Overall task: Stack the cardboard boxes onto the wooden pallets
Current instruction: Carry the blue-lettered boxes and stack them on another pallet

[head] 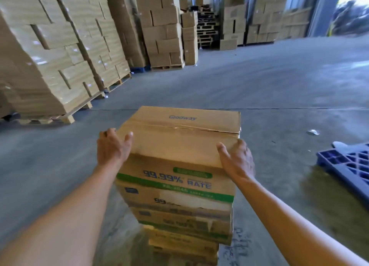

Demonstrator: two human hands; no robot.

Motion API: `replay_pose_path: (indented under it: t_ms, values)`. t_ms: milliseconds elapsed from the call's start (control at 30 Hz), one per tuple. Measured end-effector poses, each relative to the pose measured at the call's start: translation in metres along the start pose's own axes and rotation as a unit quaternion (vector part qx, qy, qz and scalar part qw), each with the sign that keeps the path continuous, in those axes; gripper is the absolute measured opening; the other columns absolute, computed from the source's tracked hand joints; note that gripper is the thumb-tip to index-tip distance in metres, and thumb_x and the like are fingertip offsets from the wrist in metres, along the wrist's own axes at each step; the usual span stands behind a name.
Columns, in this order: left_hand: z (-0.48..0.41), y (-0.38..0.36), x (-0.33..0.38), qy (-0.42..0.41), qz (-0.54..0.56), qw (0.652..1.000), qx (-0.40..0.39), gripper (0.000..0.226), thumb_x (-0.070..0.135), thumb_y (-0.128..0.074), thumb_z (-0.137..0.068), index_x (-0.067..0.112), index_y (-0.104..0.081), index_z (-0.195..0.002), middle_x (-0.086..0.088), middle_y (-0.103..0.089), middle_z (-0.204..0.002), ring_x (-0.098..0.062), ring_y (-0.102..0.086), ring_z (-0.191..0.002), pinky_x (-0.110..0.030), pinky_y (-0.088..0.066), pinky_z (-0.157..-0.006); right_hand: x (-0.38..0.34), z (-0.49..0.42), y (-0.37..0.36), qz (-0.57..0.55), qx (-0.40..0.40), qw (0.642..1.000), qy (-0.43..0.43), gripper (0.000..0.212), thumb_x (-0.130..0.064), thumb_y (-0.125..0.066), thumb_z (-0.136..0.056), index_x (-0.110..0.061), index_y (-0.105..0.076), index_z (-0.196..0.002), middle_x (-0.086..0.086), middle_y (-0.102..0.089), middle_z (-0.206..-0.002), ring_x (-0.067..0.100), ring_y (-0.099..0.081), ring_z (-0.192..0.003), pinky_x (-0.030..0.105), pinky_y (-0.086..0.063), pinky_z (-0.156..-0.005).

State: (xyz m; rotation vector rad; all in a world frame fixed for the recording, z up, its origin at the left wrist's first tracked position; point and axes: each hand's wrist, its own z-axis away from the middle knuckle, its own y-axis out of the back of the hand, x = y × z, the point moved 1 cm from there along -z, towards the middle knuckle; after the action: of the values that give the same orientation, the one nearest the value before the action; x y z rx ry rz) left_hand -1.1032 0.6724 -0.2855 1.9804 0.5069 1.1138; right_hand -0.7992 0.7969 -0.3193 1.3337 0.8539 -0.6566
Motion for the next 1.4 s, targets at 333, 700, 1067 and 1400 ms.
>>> replay_pose_path:
  t_ms: [333, 700, 1067, 1400]
  values:
    - [-0.036, -0.029, -0.06, 0.104, 0.096, 0.987, -0.08, 0.109, 0.064, -0.078, -0.074, 0.002, -0.031, -0.151, -0.023, -0.034, -0.149, -0.043, -0.044, -0.133, -0.05, -0.041, -0.104, 0.005, 0.02, -0.026, -0.146, 0.13, 0.978, -0.074, 0.065, -0.05, -0.076, -0.084, -0.02, -0.053, -0.137, -0.001, -0.062, -0.109, 0.016, -0.055, -0.091, 0.03, -0.046, -0.078]
    - [-0.046, -0.024, -0.084, 0.129, 0.255, 0.956, -0.07, 0.083, 0.058, -0.082, -0.073, 0.008, -0.055, -0.135, -0.015, -0.059, -0.135, -0.033, -0.059, -0.119, -0.033, -0.044, -0.084, 0.016, 0.034, -0.044, -0.237, 0.218, 0.942, -0.099, 0.055, -0.049, -0.074, -0.086, -0.022, -0.06, -0.131, 0.007, -0.067, -0.123, 0.023, -0.062, -0.102, 0.042, -0.054, -0.093]
    - [-0.05, -0.035, -0.096, 0.136, 0.456, 0.857, -0.198, 0.067, 0.031, -0.084, -0.079, 0.029, -0.055, -0.139, -0.002, -0.063, -0.118, -0.017, -0.06, -0.093, -0.032, -0.047, -0.067, 0.021, 0.039, -0.044, -0.31, 0.124, 0.936, -0.113, 0.11, -0.076, -0.081, -0.053, -0.036, -0.045, -0.149, 0.008, -0.063, -0.132, 0.027, -0.066, -0.107, 0.05, -0.058, -0.092]
    - [-0.05, 0.008, -0.097, 0.137, 0.462, 0.854, -0.196, 0.112, 0.057, -0.092, -0.046, 0.047, -0.043, -0.146, -0.005, -0.058, -0.137, -0.036, -0.056, -0.119, -0.059, -0.055, -0.074, -0.019, -0.005, -0.021, -0.328, 0.054, 0.941, -0.062, 0.083, -0.05, -0.082, -0.075, -0.046, -0.043, -0.147, 0.004, -0.064, -0.129, 0.028, -0.068, -0.103, 0.052, -0.06, -0.086]
